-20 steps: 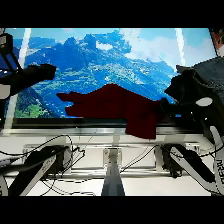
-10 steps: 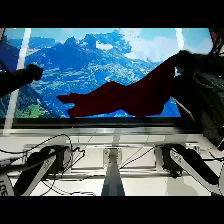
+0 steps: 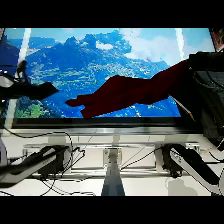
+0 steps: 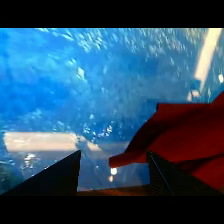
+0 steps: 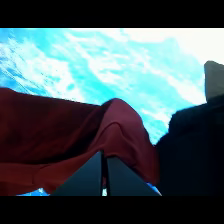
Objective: Fold the clothes and pants, and hang the long-sleeved shirts on hangers.
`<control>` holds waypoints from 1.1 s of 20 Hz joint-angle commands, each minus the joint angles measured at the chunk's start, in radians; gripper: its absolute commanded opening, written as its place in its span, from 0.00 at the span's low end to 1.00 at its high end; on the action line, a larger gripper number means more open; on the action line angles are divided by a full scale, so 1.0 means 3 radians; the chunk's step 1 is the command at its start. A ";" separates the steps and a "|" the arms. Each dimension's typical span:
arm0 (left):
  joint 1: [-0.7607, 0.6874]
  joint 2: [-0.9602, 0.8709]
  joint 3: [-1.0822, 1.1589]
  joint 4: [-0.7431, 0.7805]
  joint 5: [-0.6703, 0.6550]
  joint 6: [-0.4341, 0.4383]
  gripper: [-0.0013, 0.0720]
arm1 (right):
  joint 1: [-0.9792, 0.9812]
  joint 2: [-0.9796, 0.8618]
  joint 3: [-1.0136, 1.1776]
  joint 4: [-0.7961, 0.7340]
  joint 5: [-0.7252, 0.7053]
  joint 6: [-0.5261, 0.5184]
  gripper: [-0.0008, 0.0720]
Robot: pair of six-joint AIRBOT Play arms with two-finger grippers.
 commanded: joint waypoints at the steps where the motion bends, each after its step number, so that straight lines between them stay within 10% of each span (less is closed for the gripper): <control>1: -0.0069 -0.0491 -0.0013 -0.0294 -0.0257 0.0656 0.67 | 0.0001 -0.0003 0.0015 -0.0092 0.0080 0.0005 0.03; 10: -0.0154 -0.0982 -0.0013 -0.0631 -0.0415 0.1661 0.66 | 0.0001 -0.0003 0.0015 -0.0065 0.0079 0.0006 0.03; 15: -0.0230 -0.0988 -0.0006 -0.0635 -0.0281 0.1826 0.05 | 0.0001 -0.0003 0.0015 -0.0052 0.0079 0.0006 0.03; 22: -0.0217 -0.0874 0.0483 -0.0635 -0.0234 0.1807 0.04 | 0.0004 -0.0001 0.0025 0.0084 -0.0308 0.0005 0.02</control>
